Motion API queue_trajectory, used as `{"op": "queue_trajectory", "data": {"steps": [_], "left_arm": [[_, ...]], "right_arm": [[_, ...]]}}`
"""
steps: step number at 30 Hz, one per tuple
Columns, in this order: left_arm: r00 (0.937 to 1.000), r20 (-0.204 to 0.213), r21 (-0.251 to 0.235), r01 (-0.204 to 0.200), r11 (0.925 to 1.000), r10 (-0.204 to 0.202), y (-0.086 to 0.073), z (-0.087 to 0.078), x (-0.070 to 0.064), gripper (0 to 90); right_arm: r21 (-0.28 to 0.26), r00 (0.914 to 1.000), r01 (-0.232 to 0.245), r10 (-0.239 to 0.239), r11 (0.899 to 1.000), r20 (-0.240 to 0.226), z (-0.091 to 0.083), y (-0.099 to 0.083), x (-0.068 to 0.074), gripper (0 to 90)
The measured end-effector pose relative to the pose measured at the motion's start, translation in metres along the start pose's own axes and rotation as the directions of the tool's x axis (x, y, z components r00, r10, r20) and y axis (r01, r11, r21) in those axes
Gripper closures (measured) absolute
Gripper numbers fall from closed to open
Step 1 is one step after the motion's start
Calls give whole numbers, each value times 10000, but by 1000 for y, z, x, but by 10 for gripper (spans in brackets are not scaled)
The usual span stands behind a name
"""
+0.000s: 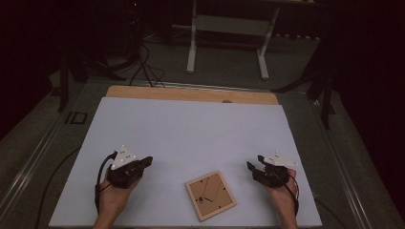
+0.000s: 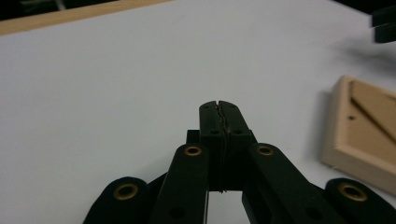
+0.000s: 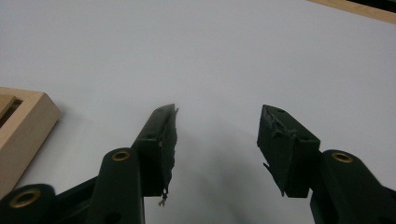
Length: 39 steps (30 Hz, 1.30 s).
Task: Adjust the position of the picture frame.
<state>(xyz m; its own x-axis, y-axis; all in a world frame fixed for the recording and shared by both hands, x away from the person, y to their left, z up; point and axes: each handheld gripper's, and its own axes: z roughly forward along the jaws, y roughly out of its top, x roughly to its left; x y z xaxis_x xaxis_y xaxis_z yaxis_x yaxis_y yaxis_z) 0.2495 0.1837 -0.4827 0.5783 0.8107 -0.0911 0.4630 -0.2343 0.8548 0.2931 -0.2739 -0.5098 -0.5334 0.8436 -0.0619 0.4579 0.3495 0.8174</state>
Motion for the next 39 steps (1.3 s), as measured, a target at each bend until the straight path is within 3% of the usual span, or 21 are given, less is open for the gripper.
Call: {"op": "queue_trajectory", "data": {"steps": [11,31,38,39], "left_arm": [[9976,643,38,-247,9997,244,3,8,-21,894],[9880,1342,314,-813,9962,764,3,25,-52,894],[9814,1617,493,-1132,9923,1039,3,34,-64,895],[9781,1731,488,-1256,9909,1155,3,37,-67,894]], "right_arm": [[-39,10000,37,-37,10000,46,0,0,-1,461],[-128,10000,38,-37,9999,70,-1,0,-1,457],[-166,9999,91,-90,9998,66,-2,0,0,458],[-175,9999,94,-92,9998,73,-2,0,0,458]]}}
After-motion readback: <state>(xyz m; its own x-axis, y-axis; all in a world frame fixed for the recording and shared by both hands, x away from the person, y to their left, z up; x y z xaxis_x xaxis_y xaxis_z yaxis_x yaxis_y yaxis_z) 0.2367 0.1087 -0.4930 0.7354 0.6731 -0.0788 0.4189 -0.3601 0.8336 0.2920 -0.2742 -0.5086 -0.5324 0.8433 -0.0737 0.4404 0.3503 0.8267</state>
